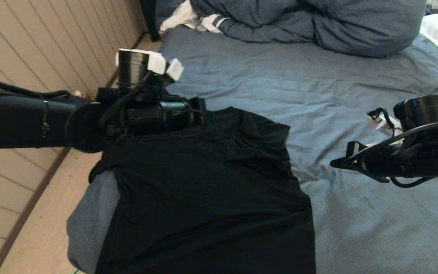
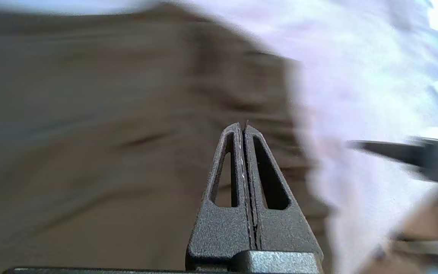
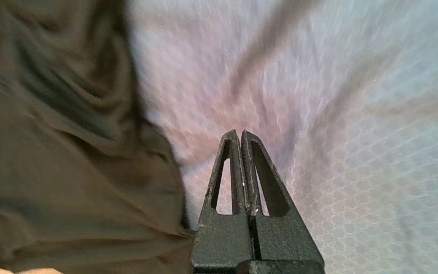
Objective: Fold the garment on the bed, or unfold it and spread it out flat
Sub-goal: Fold the black T-shirt
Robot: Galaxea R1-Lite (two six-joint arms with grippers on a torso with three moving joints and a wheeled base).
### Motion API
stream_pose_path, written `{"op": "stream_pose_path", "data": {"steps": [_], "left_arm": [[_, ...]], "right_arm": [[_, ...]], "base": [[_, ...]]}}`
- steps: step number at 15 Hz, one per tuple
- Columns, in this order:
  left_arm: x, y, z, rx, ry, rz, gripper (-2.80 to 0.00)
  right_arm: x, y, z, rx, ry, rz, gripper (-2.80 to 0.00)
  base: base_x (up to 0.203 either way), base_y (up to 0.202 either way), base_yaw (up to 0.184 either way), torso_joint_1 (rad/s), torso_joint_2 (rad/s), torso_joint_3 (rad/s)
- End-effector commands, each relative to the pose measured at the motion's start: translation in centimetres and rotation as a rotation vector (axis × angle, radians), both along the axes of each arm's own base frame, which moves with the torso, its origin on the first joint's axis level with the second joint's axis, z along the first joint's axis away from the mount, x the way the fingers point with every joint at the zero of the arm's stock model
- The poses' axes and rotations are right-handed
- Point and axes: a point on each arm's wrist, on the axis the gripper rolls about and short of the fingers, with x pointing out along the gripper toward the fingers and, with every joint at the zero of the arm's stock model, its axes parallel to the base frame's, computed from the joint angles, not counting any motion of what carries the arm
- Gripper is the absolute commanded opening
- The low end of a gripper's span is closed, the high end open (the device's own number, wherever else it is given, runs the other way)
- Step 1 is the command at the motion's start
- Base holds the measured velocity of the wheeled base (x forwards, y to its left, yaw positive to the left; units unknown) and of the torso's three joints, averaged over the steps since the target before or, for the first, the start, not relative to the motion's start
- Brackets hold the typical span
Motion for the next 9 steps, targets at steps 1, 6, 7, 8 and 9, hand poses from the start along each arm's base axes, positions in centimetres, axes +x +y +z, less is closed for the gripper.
{"op": "stream_pose_path", "data": {"steps": [1,6,7,8,9], "left_arm": [[-0.1,6.2,0.3,0.003,0.015,0.146,-2.80],[3.0,21.0,-3.7,-0.028,0.108,0.429,-2.80],[3.8,22.8,-5.1,-0.036,0.137,0.447,-2.80],[4.5,24.1,-6.5,-0.041,0.165,0.462,-2.80],[4.9,25.4,-7.5,-0.044,0.185,0.487,-2.80]], "right_arm": [[-0.2,-0.1,2.1,0.017,-0.066,-0.015,-2.80],[-1.1,0.7,7.1,0.062,-0.079,-0.023,-2.80],[-1.2,0.9,7.9,0.063,-0.072,-0.019,-2.80],[-1.2,1.0,8.6,0.063,-0.061,-0.016,-2.80],[-1.1,1.2,9.1,0.061,-0.054,-0.013,-2.80]], "base": [[0.000,0.000,0.000,0.000,0.00,0.000],[0.000,0.000,0.000,0.000,0.00,0.000],[0.000,0.000,0.000,0.000,0.00,0.000],[0.000,0.000,0.000,0.000,0.00,0.000],[0.000,0.000,0.000,0.000,0.00,0.000]]}}
